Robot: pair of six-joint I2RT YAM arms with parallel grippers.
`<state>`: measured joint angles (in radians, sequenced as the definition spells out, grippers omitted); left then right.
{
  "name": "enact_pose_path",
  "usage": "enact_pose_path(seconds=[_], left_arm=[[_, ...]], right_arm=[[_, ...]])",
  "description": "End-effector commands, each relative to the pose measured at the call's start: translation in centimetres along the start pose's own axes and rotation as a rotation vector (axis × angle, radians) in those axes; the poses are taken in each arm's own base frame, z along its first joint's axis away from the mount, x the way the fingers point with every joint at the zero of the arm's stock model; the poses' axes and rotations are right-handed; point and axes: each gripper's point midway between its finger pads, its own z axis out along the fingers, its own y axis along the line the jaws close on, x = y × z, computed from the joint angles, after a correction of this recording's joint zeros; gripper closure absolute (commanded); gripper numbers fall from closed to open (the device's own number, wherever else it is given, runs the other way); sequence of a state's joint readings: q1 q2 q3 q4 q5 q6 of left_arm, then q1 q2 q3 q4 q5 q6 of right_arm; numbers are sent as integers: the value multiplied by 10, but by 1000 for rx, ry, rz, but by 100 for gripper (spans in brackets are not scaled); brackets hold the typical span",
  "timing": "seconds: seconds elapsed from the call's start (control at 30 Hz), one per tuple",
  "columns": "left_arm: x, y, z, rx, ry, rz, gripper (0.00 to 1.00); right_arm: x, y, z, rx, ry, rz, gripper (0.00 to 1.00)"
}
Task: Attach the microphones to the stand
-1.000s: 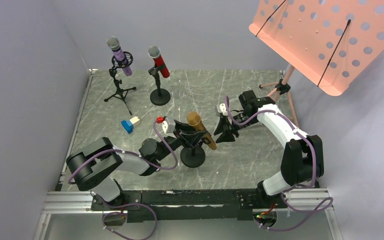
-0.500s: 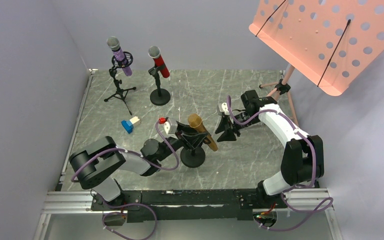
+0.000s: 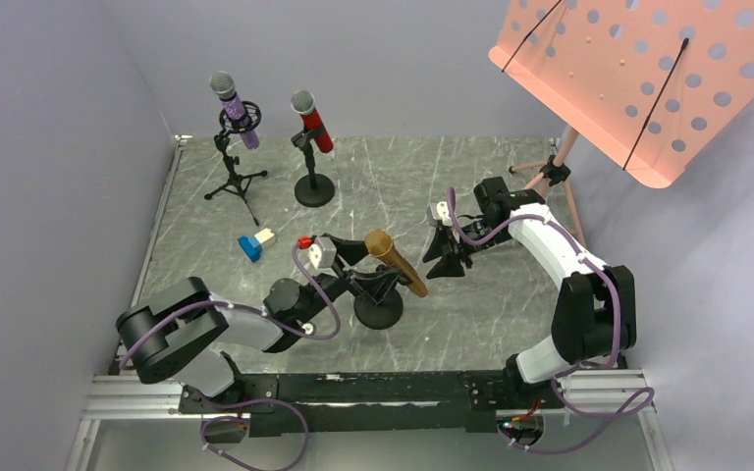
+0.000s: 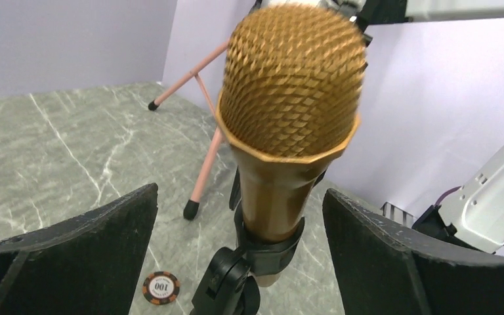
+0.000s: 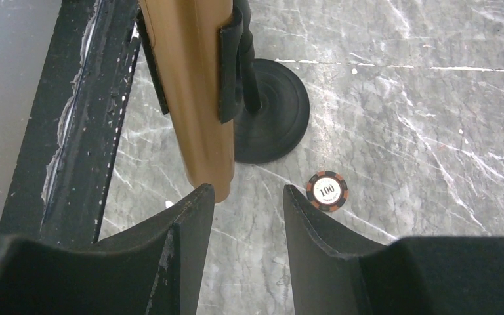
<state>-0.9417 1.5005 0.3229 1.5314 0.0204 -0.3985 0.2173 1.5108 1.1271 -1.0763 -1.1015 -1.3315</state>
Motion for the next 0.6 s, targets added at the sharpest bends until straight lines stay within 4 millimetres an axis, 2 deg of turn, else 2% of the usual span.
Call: enact_pose_path(seconds=[0.0,0.2,0.4,0.57], left_arm=[[-28,-6,-3,12,-74,61,1],[-35,-10,-32,25,-72,112,1],[-6,-3,-67,-2,111,151,1],[8,6,-89,-25,218,219,1]], right_arm=[[-11,2,-3,0,-39,-41,52],[-9,4,-3,-6,-44,-52,50],[-6,12,-2,-33,-56,-91,40],[-5,31,2,-96,-94,-175,26]])
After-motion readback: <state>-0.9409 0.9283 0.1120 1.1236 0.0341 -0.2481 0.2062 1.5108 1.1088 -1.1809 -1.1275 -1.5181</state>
